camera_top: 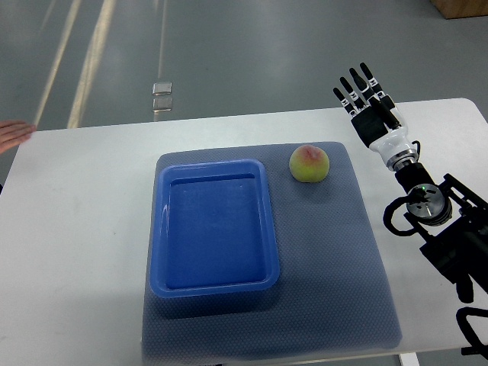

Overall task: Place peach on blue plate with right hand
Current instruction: 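Reach the right hand forward toward the yellow-red peach, then carry the peach with the right hand over the blue tray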

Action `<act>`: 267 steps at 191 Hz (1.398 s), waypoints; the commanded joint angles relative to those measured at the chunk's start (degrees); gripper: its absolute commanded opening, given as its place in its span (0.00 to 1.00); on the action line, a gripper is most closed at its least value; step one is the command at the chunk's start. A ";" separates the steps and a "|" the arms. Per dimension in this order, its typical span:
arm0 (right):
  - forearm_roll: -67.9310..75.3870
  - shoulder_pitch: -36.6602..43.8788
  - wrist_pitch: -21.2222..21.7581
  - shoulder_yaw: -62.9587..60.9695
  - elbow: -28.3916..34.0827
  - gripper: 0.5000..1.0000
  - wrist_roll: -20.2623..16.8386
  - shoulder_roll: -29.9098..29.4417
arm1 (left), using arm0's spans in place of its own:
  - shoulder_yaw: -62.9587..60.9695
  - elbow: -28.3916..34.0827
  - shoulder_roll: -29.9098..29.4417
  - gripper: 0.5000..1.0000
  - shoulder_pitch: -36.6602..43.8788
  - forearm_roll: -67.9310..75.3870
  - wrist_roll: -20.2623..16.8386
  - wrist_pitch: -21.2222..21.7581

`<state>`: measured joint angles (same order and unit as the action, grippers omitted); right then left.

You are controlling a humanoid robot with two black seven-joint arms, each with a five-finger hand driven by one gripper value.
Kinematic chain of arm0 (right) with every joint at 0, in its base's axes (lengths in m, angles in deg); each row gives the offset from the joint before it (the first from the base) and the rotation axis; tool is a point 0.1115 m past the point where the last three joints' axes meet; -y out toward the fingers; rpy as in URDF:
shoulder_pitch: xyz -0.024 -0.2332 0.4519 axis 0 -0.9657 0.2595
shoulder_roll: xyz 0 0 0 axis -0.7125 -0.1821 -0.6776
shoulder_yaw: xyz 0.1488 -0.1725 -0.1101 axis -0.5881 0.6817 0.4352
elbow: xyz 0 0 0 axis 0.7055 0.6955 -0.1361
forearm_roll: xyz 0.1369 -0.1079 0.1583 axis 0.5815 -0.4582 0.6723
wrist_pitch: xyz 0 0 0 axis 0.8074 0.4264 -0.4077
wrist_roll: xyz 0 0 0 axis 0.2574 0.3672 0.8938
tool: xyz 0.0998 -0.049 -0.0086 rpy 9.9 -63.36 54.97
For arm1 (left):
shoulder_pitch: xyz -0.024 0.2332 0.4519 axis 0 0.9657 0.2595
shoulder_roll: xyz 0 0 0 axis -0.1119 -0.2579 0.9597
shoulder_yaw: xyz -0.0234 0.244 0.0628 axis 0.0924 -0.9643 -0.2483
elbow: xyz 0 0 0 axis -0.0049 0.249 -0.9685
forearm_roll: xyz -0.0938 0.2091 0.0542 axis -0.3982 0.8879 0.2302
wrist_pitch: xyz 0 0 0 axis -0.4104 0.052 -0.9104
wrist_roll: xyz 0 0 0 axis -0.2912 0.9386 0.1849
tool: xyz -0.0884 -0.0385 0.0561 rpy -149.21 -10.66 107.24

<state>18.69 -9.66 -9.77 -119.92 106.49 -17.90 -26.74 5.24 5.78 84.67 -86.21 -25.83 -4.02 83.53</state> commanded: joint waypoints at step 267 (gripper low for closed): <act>-70.23 22.94 -14.77 52.30 -1.14 0.20 -5.80 8.01 | 0.09 0.09 0.00 1.00 -0.09 -0.09 0.10 -0.09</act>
<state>-51.52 13.24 -23.24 -70.21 106.14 -23.68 -18.55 5.33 5.79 84.67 -86.30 -25.91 -3.92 83.43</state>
